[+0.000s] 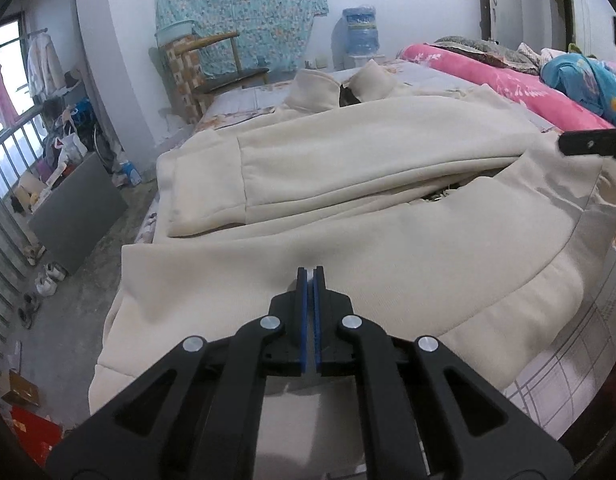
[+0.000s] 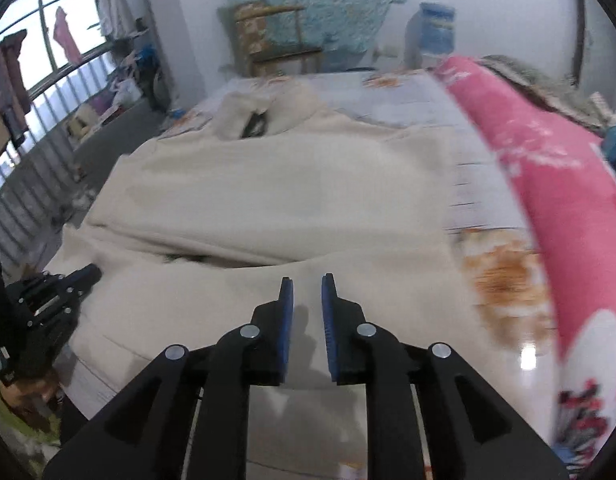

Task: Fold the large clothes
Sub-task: 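Lower the hem onto the jacket front and open both tools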

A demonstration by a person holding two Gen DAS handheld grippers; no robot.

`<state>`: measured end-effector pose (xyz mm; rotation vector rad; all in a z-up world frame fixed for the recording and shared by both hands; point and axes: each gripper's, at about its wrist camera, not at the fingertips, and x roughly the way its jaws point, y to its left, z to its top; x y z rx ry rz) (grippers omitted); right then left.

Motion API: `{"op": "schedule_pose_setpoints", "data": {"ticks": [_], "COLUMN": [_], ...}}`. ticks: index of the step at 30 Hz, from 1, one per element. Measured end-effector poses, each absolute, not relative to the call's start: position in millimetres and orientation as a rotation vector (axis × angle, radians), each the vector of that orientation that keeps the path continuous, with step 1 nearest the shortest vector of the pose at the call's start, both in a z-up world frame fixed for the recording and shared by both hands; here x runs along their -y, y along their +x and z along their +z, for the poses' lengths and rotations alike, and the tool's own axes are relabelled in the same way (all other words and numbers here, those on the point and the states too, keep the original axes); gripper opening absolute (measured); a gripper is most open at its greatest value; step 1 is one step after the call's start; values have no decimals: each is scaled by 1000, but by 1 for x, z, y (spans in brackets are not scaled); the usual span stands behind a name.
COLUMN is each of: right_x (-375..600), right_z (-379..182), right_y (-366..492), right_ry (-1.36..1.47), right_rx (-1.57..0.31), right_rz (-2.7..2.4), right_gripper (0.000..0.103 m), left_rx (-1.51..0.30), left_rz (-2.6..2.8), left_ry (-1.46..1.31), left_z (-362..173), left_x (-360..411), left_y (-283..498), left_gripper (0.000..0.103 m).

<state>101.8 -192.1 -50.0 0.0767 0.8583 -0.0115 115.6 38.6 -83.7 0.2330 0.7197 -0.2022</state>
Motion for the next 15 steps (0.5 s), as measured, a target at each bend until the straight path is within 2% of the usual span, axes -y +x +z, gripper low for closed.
{"op": "schedule_pose_setpoints", "data": {"ticks": [7,9,13,15], "right_x": [237,250,250,238], "right_z": [-83,-79,-57,-45], "right_y": [114,115,102,91], "right_ry": [-23,80,113,102], "right_rx": [-932,-925,-868,-839], "right_rz": [-231,-223,-244,-167], "right_gripper": [16,15,15,23], "left_rx": [-719,-726,-737,-730], "left_rz": [-211,-223,-260,-269], "left_ry": [232,220,158,125], "left_z": [-85,-84,-72,-65], "left_x": [-38,-41,-61,-78], "left_y": [120,121,116,111], "left_gripper": [3,4,6,7]}}
